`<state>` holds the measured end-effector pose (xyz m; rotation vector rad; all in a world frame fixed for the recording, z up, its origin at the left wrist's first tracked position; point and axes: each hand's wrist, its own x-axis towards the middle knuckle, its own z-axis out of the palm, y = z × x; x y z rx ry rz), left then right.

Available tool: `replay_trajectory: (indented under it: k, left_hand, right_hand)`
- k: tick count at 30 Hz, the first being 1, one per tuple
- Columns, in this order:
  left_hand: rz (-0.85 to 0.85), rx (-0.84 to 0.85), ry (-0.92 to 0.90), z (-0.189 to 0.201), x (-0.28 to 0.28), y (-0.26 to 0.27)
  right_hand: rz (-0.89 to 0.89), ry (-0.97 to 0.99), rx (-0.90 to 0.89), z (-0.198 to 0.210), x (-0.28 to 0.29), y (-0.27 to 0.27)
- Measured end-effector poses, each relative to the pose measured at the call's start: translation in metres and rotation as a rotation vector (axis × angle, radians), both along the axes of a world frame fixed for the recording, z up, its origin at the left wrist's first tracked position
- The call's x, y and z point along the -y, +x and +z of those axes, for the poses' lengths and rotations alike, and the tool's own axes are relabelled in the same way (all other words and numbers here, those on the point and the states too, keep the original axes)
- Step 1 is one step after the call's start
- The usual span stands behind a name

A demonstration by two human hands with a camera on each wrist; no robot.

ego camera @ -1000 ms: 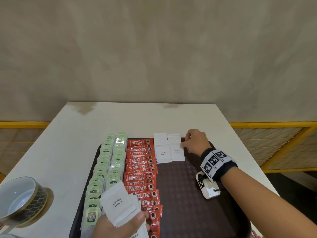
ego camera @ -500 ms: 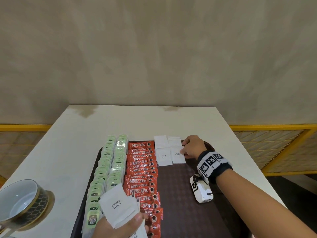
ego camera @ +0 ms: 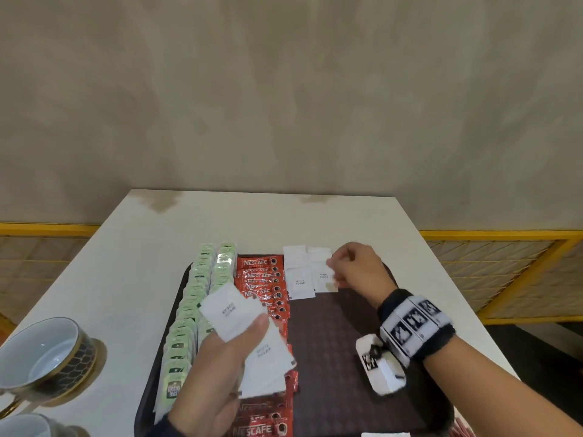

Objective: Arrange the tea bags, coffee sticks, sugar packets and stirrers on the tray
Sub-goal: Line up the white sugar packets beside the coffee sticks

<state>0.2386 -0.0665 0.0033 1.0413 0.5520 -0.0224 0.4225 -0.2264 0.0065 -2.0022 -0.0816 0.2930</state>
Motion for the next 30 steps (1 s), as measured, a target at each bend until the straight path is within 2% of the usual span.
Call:
replay_trajectory:
  k: [4, 7, 13, 22, 27, 30]
  left_hand:
    - [0.053, 0.084, 0.003, 0.013, 0.002, 0.018]
    - [0.051, 0.085, -0.047, 0.015, 0.005, 0.026]
    - [-0.042, 0.123, -0.222, 0.013, 0.002, 0.023]
    - [-0.064, 0.077, 0.010, 0.004, 0.006, 0.029]
    - [0.030, 0.002, 0.050, -0.005, -0.002, 0.020]
    - [0.061, 0.006, 0.076, -0.007, -0.007, 0.010]
  right_hand:
    - [0.345, 0.091, -0.220, 0.021, -0.008, -0.074]
    - [0.402, 0.087, -0.217, 0.019, -0.015, -0.097]
    - [0.290, 0.160, -0.173, 0.011, -0.013, -0.092]
    - [0.166, 0.222, -0.131, 0.012, 0.004, -0.072]
    - [-0.034, 0.109, -0.152, -0.004, 0.030, -0.025]
    - [-0.065, 0.010, -0.234, -0.025, 0.032, -0.001]
